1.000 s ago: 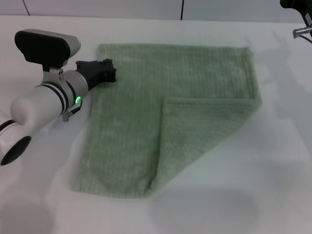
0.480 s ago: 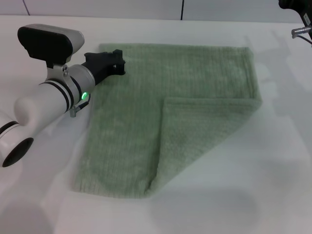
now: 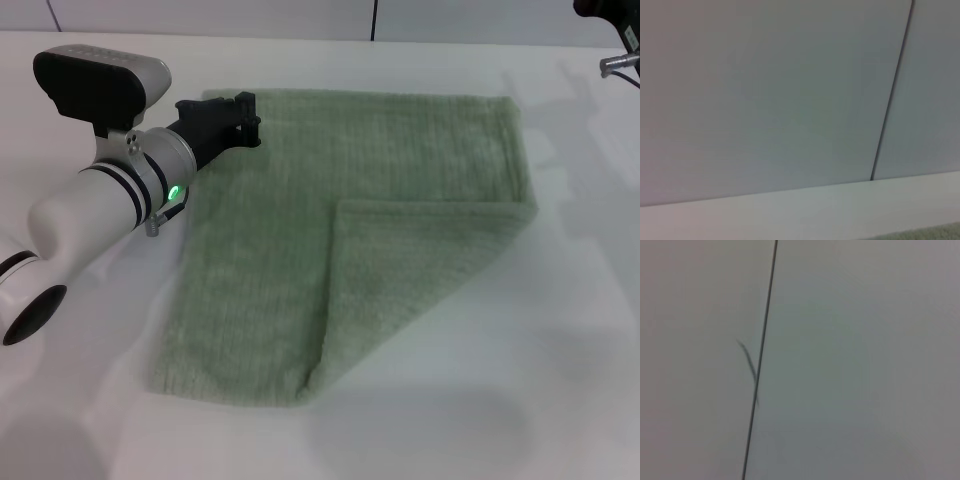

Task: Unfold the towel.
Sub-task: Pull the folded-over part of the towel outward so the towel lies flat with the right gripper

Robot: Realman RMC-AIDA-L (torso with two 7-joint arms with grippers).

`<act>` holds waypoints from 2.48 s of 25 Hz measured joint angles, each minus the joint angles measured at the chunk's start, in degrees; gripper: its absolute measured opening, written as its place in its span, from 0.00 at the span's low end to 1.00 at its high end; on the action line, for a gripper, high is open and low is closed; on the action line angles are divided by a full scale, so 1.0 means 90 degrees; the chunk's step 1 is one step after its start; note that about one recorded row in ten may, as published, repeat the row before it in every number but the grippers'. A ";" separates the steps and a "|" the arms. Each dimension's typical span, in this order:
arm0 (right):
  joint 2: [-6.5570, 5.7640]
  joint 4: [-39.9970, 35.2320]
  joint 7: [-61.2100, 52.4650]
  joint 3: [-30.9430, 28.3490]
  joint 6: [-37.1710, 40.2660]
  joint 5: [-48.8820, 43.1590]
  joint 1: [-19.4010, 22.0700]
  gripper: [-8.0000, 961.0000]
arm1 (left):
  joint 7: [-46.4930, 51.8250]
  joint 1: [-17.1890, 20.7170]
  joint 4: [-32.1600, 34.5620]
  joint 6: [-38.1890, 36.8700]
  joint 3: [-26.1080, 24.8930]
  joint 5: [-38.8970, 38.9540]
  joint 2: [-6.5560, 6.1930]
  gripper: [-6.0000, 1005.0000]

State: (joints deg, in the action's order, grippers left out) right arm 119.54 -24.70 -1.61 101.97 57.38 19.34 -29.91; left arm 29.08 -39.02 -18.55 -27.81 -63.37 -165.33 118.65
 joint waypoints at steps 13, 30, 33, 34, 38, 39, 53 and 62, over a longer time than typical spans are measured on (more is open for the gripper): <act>0.0009 -0.0002 0.0028 -0.0159 0.0001 0.0000 0.0031 0.85 | -0.0023 -0.0048 0.0129 -0.0019 0.0023 -0.0005 0.0034 0.00; 0.0013 -0.0020 0.0033 -0.0117 0.0001 0.0000 0.0033 0.85 | -0.0025 -0.0059 0.0390 0.0246 -0.0049 0.0030 0.0040 0.00; 0.0015 -0.0020 0.0033 -0.0103 0.0001 -0.0001 0.0034 0.85 | -0.0019 -0.0052 0.0399 0.0270 -0.0049 0.0031 0.0040 0.00; 0.0019 -0.0020 0.0032 -0.0097 0.0001 -0.0001 0.0037 0.85 | -0.0013 -0.0047 0.0400 0.0313 -0.0042 0.0030 0.0040 0.00; 0.0026 -0.0020 0.0033 -0.0090 0.0001 -0.0001 0.0039 0.85 | 0.0004 -0.0045 0.0402 0.0387 -0.0031 0.0030 0.0039 0.00; 0.0027 -0.0020 0.0032 -0.0089 0.0001 -0.0001 0.0040 0.85 | 0.0012 -0.0045 0.0401 0.0415 -0.0024 0.0030 0.0039 0.00; -0.0020 -0.0443 -0.0199 0.0054 -0.0829 -0.0068 0.0044 0.85 | 0.0019 -0.0014 0.0376 0.0425 0.0000 0.0029 0.0039 0.00; -0.0095 -0.2703 -0.0288 0.0162 -0.4587 -0.0562 0.0126 0.85 | 0.0021 -0.0002 0.0317 0.0405 0.0009 0.0029 0.0040 0.00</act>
State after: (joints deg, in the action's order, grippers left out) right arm 118.69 -49.03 -4.20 103.43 16.10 14.28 -28.77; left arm 29.27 -39.04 -15.70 -24.16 -63.29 -165.06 119.00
